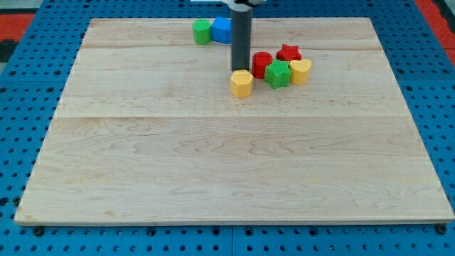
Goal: Place the green star bottom left to the green circle
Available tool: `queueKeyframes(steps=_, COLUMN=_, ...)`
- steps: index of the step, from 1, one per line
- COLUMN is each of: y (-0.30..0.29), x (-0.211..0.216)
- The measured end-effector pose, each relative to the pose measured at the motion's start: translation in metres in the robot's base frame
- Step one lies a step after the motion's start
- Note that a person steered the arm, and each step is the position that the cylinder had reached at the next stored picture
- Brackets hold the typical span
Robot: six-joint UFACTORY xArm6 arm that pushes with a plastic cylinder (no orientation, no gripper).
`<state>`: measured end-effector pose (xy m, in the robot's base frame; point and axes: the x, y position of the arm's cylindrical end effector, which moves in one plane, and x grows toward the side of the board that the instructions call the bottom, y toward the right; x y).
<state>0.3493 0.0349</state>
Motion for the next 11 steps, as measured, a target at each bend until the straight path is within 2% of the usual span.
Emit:
queueKeyframes(steps=3, y=0.063, x=0.073)
queueKeyframes(steps=4, y=0.087, x=0.041)
queueKeyframes(steps=5, y=0.087, x=0.011)
queueKeyframes(steps=7, y=-0.028, x=0.016)
queueKeyframes(steps=11, y=-0.039, x=0.016)
